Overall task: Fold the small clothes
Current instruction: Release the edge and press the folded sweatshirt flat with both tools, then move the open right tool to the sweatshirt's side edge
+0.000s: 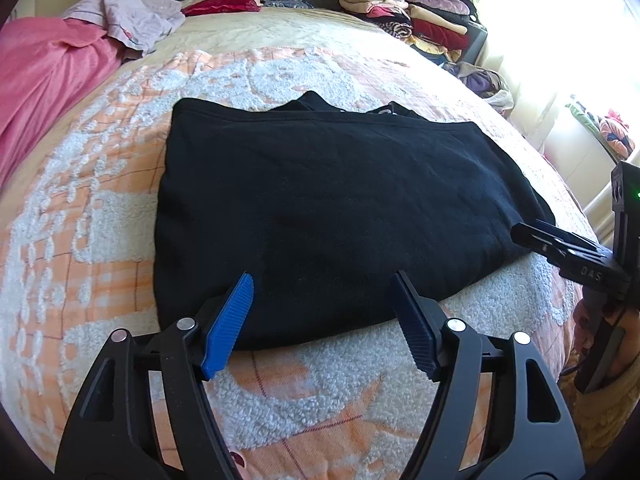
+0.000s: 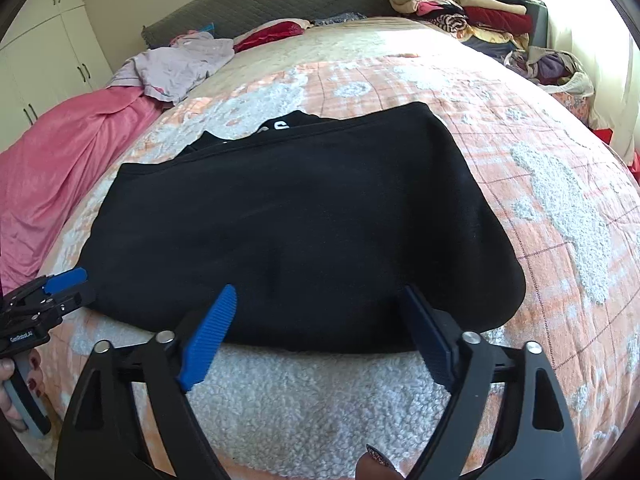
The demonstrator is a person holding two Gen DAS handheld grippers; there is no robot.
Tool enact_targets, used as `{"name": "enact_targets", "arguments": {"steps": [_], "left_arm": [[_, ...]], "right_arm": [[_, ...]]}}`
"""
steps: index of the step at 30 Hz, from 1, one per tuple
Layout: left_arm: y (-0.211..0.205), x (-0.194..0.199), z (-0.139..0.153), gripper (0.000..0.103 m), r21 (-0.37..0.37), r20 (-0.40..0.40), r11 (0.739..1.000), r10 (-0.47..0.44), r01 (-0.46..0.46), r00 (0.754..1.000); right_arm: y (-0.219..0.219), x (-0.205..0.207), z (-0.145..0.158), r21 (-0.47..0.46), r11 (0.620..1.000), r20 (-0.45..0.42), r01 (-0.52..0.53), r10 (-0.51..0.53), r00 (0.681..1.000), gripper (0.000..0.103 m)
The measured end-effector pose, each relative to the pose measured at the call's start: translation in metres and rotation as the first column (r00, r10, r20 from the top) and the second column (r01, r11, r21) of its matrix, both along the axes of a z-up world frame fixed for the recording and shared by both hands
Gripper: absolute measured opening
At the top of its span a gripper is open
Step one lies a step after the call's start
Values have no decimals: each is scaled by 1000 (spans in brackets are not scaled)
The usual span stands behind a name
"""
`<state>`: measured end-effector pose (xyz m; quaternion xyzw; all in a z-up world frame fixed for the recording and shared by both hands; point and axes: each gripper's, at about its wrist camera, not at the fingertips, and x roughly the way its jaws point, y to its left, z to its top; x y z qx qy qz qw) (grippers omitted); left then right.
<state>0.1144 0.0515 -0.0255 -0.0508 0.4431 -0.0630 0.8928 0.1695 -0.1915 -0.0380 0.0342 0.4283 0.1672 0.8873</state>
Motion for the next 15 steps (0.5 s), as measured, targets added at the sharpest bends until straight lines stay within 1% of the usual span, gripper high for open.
{"name": "enact_targets", "arguments": {"steps": [1, 2, 4, 5, 9, 11, 15], "left_arm": [[1, -1, 2, 70, -5, 5, 1000, 3, -3, 1000], [4, -3, 4, 73, -8, 10, 1000, 7, -7, 1000], [8, -4, 8, 85, -5, 23, 1000, 27, -27, 999], [11, -5, 10, 87, -2, 31, 999, 37, -37, 999], [23, -4, 16, 93, 0, 44, 997, 73, -74, 996], [29, -4, 18, 93, -1, 47, 996, 92, -92, 995], [43, -4, 23, 93, 27, 60, 990, 138, -140, 989]], "right_arm": [[2, -1, 1, -2, 1000, 4, -1, 1, 1000, 90], [4, -3, 1, -4, 1000, 6, -4, 4, 1000, 92], [8, -6, 4, -6, 1000, 16, -10, 10, 1000, 95], [10, -9, 6, -3, 1000, 24, -16, 16, 1000, 96], [20, -20, 12, 10, 999, 47, -47, 46, 998, 98], [29, -26, 14, 9, 998, 60, -67, 66, 996, 98], [45, -32, 15, 9, 995, 62, -100, 99, 993, 98]]}}
